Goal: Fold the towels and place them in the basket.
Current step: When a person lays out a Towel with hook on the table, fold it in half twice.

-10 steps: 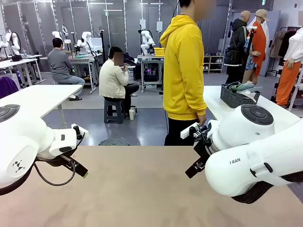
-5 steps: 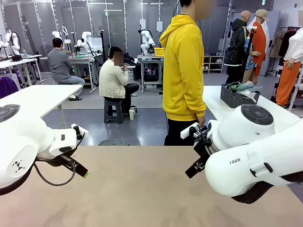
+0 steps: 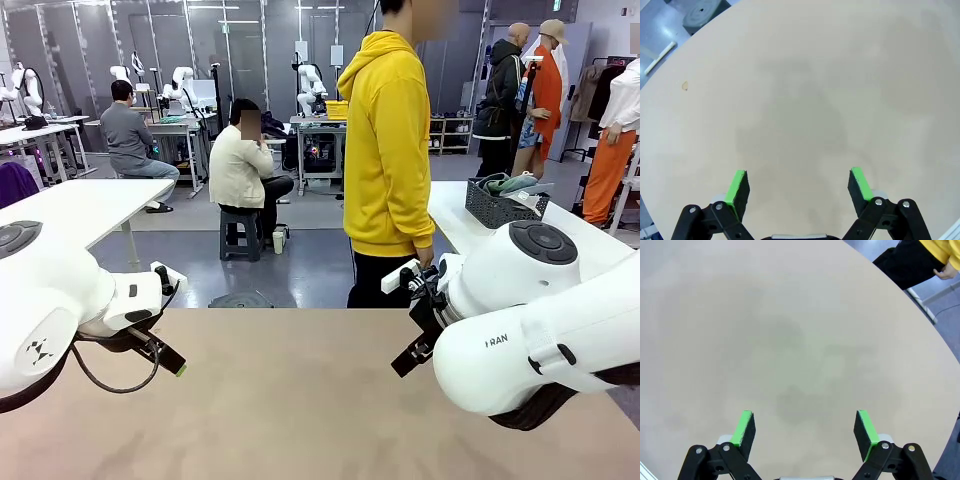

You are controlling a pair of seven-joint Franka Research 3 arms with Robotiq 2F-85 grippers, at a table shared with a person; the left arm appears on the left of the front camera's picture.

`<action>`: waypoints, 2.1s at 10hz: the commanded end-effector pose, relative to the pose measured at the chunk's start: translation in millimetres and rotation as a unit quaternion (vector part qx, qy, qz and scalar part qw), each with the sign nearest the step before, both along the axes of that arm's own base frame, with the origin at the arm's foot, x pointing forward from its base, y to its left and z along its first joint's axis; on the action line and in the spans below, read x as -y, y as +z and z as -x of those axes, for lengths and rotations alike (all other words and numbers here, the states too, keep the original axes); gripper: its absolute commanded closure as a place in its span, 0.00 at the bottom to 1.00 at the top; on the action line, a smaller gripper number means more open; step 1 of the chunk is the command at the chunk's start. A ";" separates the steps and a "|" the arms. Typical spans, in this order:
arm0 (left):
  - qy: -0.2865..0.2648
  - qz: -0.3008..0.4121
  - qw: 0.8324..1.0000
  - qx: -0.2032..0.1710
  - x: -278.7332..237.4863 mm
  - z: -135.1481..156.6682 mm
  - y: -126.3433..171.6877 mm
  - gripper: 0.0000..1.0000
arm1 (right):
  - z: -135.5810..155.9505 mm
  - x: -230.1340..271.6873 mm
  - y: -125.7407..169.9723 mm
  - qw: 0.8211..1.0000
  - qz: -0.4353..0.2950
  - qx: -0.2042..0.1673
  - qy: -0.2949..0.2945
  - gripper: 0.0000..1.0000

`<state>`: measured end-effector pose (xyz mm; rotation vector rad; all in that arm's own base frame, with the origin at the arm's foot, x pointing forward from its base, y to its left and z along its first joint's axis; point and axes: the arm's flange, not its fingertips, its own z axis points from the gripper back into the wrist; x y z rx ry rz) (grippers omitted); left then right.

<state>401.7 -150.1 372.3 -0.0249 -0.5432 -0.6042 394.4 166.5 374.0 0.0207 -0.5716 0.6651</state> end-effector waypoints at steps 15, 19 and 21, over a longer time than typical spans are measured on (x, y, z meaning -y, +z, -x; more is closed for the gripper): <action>0.040 0.507 0.845 -0.165 -353.7 57.0 85.7 0.00 | 36.2 390.1 93.8 0.842 -0.523 -0.128 -0.009 0.00; 0.051 0.539 0.826 -0.157 -388.1 78.9 80.9 0.00 | 62.3 421.6 97.4 0.836 -0.537 -0.102 -0.039 0.00; 0.078 0.525 0.832 -0.161 -387.2 81.0 75.4 0.00 | 66.1 424.8 90.2 0.834 -0.537 -0.113 -0.050 0.00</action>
